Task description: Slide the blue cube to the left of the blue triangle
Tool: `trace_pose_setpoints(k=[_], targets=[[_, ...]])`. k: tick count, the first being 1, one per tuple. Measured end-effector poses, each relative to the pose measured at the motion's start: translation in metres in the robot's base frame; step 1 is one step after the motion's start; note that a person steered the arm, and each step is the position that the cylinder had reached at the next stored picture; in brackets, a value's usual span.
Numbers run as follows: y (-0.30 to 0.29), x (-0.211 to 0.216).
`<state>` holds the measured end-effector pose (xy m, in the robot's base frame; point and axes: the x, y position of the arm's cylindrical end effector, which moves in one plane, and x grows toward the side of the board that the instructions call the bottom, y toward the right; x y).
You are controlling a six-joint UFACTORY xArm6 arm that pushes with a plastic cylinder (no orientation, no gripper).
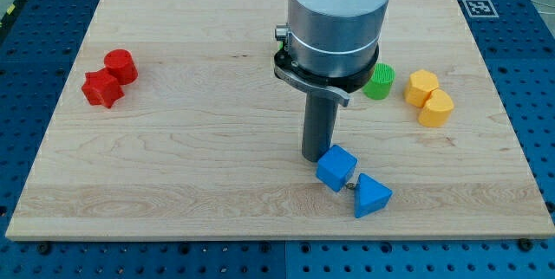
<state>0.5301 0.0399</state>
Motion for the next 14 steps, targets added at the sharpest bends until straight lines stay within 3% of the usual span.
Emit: trace_pose_setpoints(k=[2,5,6,9,14], targets=[[0.000,0.017],[-0.002,-0.003],[-0.002,-0.049],[0.033,-0.069],[0.037,0.008]])
